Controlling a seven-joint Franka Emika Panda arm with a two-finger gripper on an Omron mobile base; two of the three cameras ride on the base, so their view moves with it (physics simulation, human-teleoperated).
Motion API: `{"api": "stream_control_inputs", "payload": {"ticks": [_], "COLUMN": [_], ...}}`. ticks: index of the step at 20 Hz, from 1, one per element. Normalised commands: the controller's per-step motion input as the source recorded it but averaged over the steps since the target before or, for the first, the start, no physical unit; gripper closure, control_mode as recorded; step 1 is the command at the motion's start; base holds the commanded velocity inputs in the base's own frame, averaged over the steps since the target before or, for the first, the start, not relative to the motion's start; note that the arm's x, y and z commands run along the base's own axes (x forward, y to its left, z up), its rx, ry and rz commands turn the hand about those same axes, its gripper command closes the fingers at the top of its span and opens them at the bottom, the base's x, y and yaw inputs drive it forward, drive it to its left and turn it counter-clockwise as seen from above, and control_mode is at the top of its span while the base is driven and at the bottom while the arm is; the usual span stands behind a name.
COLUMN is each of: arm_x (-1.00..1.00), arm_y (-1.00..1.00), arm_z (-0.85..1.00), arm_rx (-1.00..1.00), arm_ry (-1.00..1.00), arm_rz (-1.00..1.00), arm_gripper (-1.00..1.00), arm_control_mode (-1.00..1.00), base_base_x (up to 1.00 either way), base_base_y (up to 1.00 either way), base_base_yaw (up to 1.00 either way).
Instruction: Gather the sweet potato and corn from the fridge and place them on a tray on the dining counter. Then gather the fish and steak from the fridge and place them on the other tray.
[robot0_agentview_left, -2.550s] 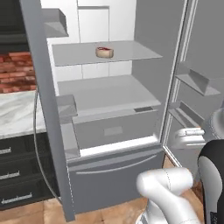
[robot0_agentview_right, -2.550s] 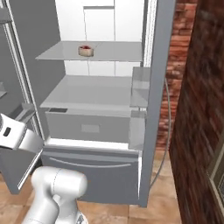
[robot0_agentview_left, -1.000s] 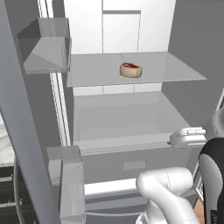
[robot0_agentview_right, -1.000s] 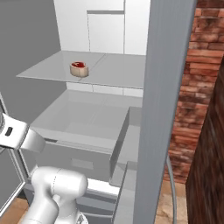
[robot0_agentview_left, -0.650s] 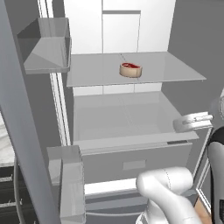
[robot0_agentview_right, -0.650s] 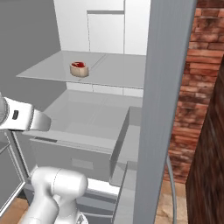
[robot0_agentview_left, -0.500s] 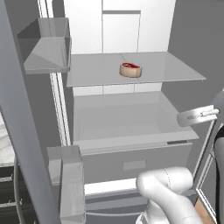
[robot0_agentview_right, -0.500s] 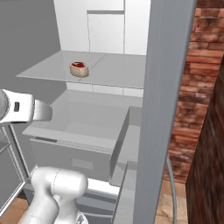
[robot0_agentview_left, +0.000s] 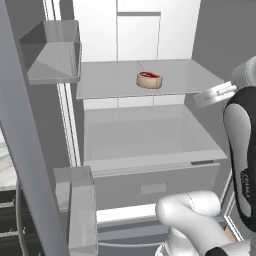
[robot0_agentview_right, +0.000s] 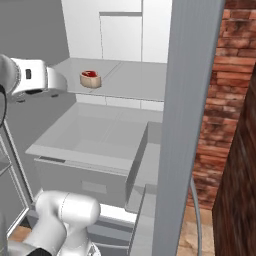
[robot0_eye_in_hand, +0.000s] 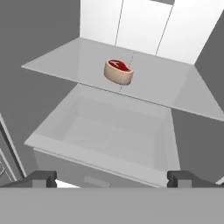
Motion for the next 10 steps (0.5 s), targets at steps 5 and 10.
{"api": "stream_control_inputs", "payload": {"ticks": [5,10], "arm_x": [0.58,0.74], "arm_y": [0.0,0.0], "arm_z": [0.01,-0.17], "arm_rx": [-0.06,0.0], "arm_ry": [0.0,0.04], "arm_rz": [0.1,0.13], "arm_gripper": [-1.0,-1.0], "arm_control_mode": [-1.0,-1.0], "base_base_x": [0.0,0.0], "base_base_y": [0.0,0.0], "base_base_yaw": [0.0,0.0]}}
